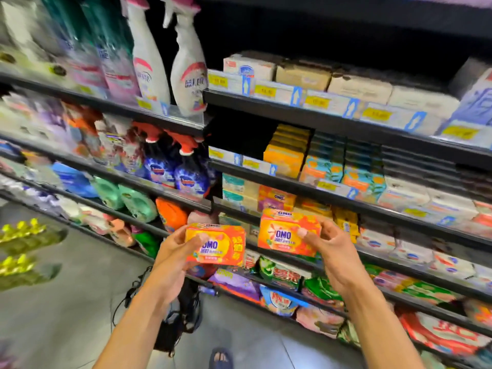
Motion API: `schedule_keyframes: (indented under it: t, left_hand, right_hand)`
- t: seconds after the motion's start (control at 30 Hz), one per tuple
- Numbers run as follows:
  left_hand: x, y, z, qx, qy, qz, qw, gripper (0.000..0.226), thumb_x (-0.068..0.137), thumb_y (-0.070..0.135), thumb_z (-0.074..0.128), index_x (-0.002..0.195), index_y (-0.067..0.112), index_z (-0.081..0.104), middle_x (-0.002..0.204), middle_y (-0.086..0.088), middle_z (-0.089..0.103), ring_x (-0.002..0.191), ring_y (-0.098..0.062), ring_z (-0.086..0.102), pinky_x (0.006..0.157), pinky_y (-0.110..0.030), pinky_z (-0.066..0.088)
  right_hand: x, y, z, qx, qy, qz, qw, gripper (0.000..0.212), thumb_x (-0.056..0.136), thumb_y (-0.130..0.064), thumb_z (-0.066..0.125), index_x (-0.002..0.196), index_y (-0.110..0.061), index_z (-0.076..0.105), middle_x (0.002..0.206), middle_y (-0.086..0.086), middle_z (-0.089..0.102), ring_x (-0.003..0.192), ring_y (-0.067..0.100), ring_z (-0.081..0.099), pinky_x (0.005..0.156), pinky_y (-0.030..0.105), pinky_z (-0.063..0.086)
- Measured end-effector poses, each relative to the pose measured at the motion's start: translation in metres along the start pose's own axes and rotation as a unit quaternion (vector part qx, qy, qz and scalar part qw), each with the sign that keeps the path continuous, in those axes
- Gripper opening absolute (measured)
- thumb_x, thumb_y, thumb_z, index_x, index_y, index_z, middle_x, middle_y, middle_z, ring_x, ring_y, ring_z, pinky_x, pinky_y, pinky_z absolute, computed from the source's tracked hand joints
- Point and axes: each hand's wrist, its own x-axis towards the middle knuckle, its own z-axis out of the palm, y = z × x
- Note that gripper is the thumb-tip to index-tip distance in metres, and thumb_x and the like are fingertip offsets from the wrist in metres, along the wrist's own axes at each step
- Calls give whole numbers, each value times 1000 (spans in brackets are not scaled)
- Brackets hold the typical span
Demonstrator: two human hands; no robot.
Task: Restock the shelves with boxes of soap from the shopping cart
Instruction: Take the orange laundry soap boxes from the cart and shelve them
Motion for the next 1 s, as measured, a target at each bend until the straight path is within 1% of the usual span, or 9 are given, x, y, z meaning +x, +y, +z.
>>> schedule_keyframes:
  t: [0.1,0.23,0.3,0.4,0.5,0.67,0.77,0.87,1.0]
  left_hand:
    - [26,17,-13,-19,-5,7,1000,81,45,50,98,109,10,69,98,-16,74,78,-23,72,55,-26,57]
    - [53,37,-21,-21,-25,1,999,46,76,25,83,111,3,64,89,-16,69,54,-13,65,45,-20,49]
    - [65,44,-25,-21,-32,-9,999,44,81,17,76,118,-2,60,90,-19,67,46,-10,61,41,-20,47]
    - [87,46,-38,-11,-46,4,999,78,58,41,95,119,5,64,105,-23,71,74,-24,73,55,-37,59]
    - [106,47,-48,-5,-71,4,997,71,58,42,95,115,10,67,113,-25,70,97,-34,71,85,-56,54]
    - [126,54,-55,-4,-103,2,995,54,59,40,92,104,17,72,104,-15,73,95,-29,70,77,-37,56]
    - [136,56,-59,-4,-123,-3,992,43,64,34,89,102,21,74,106,-15,74,98,-30,72,78,-34,57]
    - [144,58,-64,0,-132,-8,991,47,64,32,92,105,22,72,106,-11,75,99,-28,72,80,-34,58]
    - [154,57,-70,-10,-133,-1,991,56,61,32,90,111,16,69,105,-9,76,98,-24,73,76,-28,57]
  right_hand:
    - [30,-20,23,-1,-19,-31,999,81,57,-45,96,127,-22,64,116,2,75,110,22,72,90,42,57]
    - [63,-45,54,-8,-28,-63,998,70,62,-22,87,125,-11,60,105,-2,76,109,25,71,85,41,60]
    - [78,-59,69,-19,-25,-73,997,71,58,-22,88,123,-12,60,104,-2,76,107,25,72,81,40,61]
    - [96,-77,89,-61,-7,-96,994,70,59,-27,90,122,-17,60,114,2,74,108,22,72,80,39,61]
    - [114,-88,106,-115,17,-121,986,63,70,-26,90,125,-22,60,115,-4,74,106,9,71,88,37,60]
    - [145,-84,124,-159,53,-129,977,53,76,-24,90,121,-27,63,111,-12,74,102,-2,70,96,32,58]
    - [167,-84,129,-169,73,-137,973,46,78,-21,89,116,-27,65,108,-9,76,99,3,73,95,36,59]
    - [191,-90,134,-210,69,-144,965,65,73,-26,93,131,-24,64,114,-5,76,104,10,73,99,38,57]
    - [219,-92,134,-264,88,-125,952,54,70,-29,95,117,-34,68,111,-4,75,103,15,72,100,43,56]
